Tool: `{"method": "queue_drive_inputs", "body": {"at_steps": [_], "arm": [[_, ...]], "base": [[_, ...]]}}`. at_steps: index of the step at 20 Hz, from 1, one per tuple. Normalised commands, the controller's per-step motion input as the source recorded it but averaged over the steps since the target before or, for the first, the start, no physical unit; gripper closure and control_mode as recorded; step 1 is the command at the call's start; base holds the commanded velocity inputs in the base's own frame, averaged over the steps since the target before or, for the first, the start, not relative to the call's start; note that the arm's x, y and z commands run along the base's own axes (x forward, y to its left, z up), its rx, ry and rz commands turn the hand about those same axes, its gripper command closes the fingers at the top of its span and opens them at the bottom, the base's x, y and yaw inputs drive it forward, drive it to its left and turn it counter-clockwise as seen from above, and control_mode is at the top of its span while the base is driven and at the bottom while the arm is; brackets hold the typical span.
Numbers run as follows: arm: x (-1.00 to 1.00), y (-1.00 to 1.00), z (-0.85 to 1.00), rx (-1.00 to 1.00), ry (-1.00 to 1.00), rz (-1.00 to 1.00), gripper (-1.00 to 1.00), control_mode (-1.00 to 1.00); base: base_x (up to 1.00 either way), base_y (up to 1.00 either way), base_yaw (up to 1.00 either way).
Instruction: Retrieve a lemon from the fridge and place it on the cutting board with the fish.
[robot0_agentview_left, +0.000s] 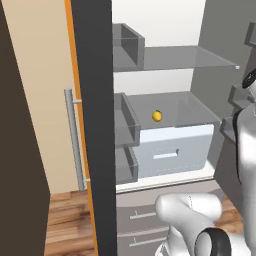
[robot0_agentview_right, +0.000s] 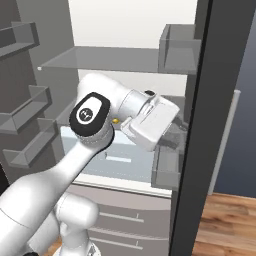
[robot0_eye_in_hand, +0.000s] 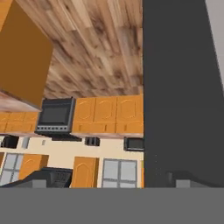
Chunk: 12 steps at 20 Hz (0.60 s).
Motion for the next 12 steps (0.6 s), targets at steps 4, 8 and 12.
{"method": "queue_drive_inputs", "body": {"at_steps": [4,8,12], "arm": [[-0.31,0.75,0.28,0.0,-0.11,0.0,-1.0,-1.0],[0.02,0.89,0.03,0.03,-0.32,0.0,-1.0,-1.0],[0.08,0.73,-0.01,0.18,-0.41,0.0,-1.0,-1.0]], "base": [[0.0,0.0,0.0],[0.0,0.0,0.0],[0.0,0.0,0.0]]}}
